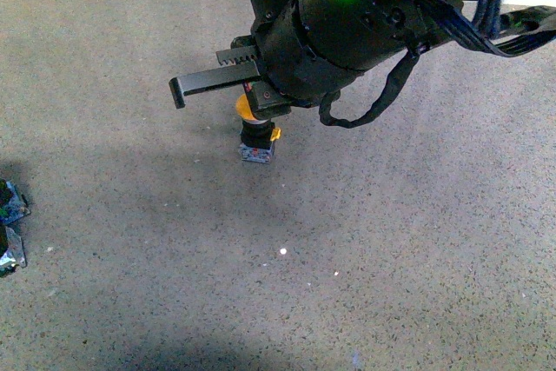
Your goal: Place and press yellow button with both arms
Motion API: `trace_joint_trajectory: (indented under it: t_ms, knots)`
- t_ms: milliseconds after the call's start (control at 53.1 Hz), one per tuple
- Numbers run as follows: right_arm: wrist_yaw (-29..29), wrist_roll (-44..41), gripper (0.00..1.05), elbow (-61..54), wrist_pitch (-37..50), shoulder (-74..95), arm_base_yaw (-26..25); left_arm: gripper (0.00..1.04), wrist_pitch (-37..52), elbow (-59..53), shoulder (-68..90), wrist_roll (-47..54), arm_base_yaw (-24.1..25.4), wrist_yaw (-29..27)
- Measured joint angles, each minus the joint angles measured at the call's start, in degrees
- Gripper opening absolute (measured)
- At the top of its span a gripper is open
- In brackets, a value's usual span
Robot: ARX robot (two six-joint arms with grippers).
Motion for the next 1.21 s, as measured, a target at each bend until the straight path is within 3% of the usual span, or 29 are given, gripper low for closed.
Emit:
trace_joint_trajectory:
  t_ms: [528, 810, 1036, 1074, 1149, 1206]
  knots:
    - [0.13, 0.74, 0.01, 0.57, -1.22, 1.64, 0.11, 0.01, -0.55, 0.0, -1.07, 0.0, 0.0, 0.0]
    - [-2.36, 1.55, 0.01, -6.27, 3.56, -11.32, -2.25, 0.01, -0.55, 0.0, -1.07, 0.0, 0.0, -0.02]
    - [-2.97, -0.24, 0.34, -15.85, 6.8, -26.36, -5.6, 0.01, -0.55, 0.0, -1.07, 0.0, 0.0, -0.02]
    - [2.12, -1.66, 0.31, -18.58, 13.2, -27.02, -5.51, 0.01, -0.55, 0.0, -1.07, 0.0, 0.0, -0.02]
    - [13.75, -4.72, 0.16, -27.34, 34.21, -28.26, -5.9, 0.01, -0.52, 0.0, -1.07, 0.0, 0.0, 0.09]
    - [15.26, -5.66, 0.07, -32.68, 43.32, -29.55, -7.08, 0.01, -0.52, 0.0, -1.07, 0.0, 0.0, 0.02]
